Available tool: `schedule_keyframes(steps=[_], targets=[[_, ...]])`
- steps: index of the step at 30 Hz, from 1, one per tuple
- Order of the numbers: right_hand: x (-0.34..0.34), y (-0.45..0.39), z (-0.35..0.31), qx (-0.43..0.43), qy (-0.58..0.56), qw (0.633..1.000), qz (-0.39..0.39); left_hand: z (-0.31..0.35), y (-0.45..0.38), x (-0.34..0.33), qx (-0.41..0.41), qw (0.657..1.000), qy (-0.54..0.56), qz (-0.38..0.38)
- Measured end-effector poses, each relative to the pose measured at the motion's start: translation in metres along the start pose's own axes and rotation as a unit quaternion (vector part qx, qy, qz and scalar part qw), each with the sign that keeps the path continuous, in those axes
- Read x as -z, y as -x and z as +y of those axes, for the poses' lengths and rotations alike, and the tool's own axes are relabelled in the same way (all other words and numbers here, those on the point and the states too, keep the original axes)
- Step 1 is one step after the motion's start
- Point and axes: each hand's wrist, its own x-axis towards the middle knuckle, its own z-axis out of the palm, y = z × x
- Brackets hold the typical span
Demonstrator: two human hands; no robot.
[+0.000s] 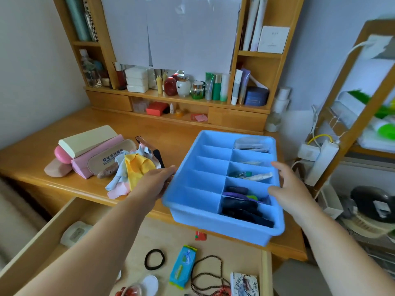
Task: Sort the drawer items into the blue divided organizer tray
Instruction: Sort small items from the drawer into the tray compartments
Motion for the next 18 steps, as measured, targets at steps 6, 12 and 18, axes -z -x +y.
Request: schedule_keyframes(steps=[6, 12, 18], targets=[[0.020, -0.041, -0.006, 0.007, 0.070, 0.993, -0.092, 0.013, 0.006, -0.027, 0.012, 0.998, 0.034, -0.054], [0.007, 0.004, -0.032, 0.193, 0.169, 0.961, 0.099, 0.010, 0.016, -0.064, 0.037, 0.994, 0.100, -0.019], [-0.043, 0.084, -0.029, 0.269, 0.255, 0.927, 0.054, -0.005, 0.039, -0.120, 0.055, 0.973, 0.220, 0.036]])
